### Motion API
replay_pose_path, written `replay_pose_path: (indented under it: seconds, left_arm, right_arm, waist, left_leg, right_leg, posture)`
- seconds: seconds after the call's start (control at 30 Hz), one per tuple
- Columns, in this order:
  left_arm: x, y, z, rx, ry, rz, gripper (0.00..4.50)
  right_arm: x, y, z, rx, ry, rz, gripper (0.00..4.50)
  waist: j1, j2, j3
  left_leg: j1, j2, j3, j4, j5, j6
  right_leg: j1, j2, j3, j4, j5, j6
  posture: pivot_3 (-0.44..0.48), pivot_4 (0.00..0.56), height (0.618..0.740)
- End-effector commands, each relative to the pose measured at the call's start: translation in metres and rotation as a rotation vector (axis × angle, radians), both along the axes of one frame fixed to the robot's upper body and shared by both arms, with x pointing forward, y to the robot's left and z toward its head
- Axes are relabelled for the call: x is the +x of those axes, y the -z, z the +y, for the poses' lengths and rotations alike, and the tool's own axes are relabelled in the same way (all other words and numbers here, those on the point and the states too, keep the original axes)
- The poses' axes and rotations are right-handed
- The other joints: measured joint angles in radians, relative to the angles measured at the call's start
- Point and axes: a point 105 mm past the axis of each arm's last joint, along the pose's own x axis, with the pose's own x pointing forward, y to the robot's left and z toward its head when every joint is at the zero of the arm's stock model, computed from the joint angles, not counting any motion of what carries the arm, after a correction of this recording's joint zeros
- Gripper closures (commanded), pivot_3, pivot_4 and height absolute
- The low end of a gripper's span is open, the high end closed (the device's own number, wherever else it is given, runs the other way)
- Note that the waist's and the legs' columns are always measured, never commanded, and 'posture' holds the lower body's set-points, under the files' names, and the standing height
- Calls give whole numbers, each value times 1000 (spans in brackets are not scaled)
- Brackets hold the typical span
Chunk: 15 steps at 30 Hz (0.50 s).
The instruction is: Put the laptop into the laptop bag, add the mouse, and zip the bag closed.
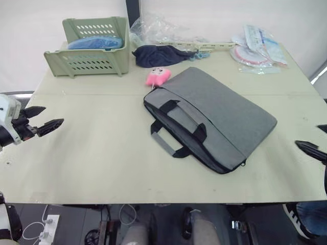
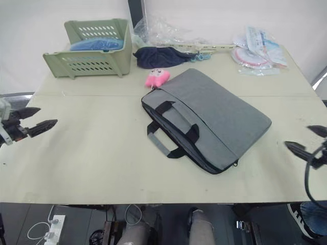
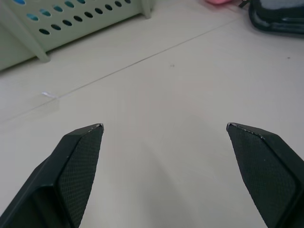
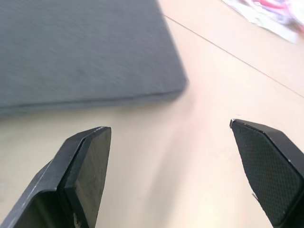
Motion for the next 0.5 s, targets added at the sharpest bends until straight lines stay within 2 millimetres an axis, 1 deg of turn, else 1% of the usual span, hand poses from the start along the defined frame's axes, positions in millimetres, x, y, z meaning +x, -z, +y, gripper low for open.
replay_pose_path:
  seconds: [0.03,0.2,0.37,0.5]
  left_arm:
    - [-6,-18,11,30,-14,-42,0]
    - [-6,-15,12,20,-11,-22,0]
    - [0,-12,3,19,24,-18,0]
    - [13,-13,-19,17,111,14,0]
  right_arm:
    - [-8,-10,-14,-40,11,-40,96]
    - [-9,-7,-13,-31,2,-45,96]
    - [-10,3,-2,13,-15,-12,96]
    - [-13,12,7,65,4,15,96]
  waist:
    - [-3,0,0]
    - [-13,0,0]
    - [-22,0,0]
    - [-14,0,0]
  left_leg:
    - [0,0,0,0,0,0]
    - [0,1,0,-1,0,0]
    - [2,1,-1,-1,0,0]
    - [1,1,-2,0,0,0]
  right_leg:
    - [0,0,0,0,0,0]
    - [5,0,0,0,0,0]
    - [7,0,-1,-1,0,0]
    - [8,0,-1,-1,0,0]
  posture:
    - [0,150,740]
    - [0,150,740]
    - [0,150,740]
    - [0,150,740]
